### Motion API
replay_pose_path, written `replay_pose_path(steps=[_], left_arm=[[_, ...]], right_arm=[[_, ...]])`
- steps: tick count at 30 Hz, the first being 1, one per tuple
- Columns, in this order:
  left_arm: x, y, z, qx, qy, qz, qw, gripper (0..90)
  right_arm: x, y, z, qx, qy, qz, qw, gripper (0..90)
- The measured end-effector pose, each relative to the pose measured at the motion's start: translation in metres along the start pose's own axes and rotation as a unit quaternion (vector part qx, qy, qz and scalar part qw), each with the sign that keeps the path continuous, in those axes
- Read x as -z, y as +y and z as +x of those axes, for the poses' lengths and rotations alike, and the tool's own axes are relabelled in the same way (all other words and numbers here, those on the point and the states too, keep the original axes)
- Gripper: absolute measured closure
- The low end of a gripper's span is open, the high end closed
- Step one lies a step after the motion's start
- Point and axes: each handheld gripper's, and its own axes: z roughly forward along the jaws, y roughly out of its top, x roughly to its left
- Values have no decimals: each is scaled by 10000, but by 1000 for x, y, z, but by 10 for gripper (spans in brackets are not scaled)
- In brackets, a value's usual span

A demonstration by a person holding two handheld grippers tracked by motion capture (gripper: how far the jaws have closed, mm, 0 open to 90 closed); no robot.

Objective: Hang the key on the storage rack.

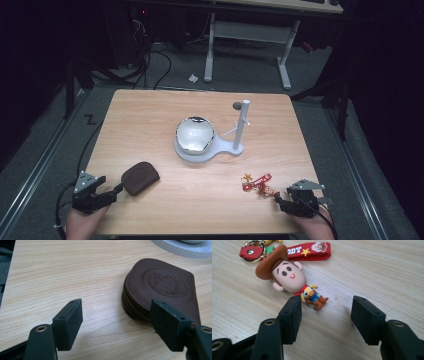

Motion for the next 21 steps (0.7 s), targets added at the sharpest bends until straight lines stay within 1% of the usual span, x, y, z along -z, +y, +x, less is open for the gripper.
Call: replay_pose_path(steps=[1, 2, 5, 6, 8, 10, 11, 14, 16, 17, 18, 19, 20, 21], left_arm=[[0, 0, 0, -6, -8, -4, 10000, 271], [0, 1, 0, -17, -8, 1, 10000, 270], [-2, 3, -1, -24, -16, -12, 10000, 269], [-2, 3, -1, -24, -16, -12, 10000, 269], [-3, 4, -2, -56, -22, -25, 10000, 268], [-3, 3, -2, -68, -34, -24, 10000, 267], [-2, 3, -2, -77, -55, -18, 10000, 267], [-2, 3, -3, -114, -59, -11, 9999, 267], [-2, 3, -4, -117, -55, -27, 9999, 267], [-2, 3, -3, -127, -50, -27, 9999, 267], [-2, 3, -3, -127, -50, -27, 9999, 267], [-2, 3, -3, -123, -59, -24, 9999, 267], [-2, 3, -3, -116, -59, -26, 9999, 268], [-2, 3, -3, -113, -60, -26, 9999, 269]], right_arm=[[1, 2, 1, 40, 1, 99, 9999, 412], [3, 6, 2, 161, -60, 219, 9996, 413], [5, 10, 3, 274, -41, 375, 9989, 406], [5, 10, 3, 274, -41, 375, 9989, 406], [7, 15, 5, 347, -28, 528, 9980, 406], [8, 16, 5, 379, -15, 567, 9977, 406], [8, 19, 8, 460, 2, 689, 9966, 405], [9, 22, 9, 518, 33, 786, 9956, 404], [9, 24, 12, 634, 53, 934, 9936, 405], [9, 28, 14, 727, 97, 1061, 9917, 406], [9, 28, 14, 727, 97, 1061, 9917, 406], [9, 29, 15, 772, 114, 1112, 9907, 409], [9, 31, 16, 831, 161, 1190, 9893, 414], [9, 35, 18, 897, 175, 1333, 9868, 423]])
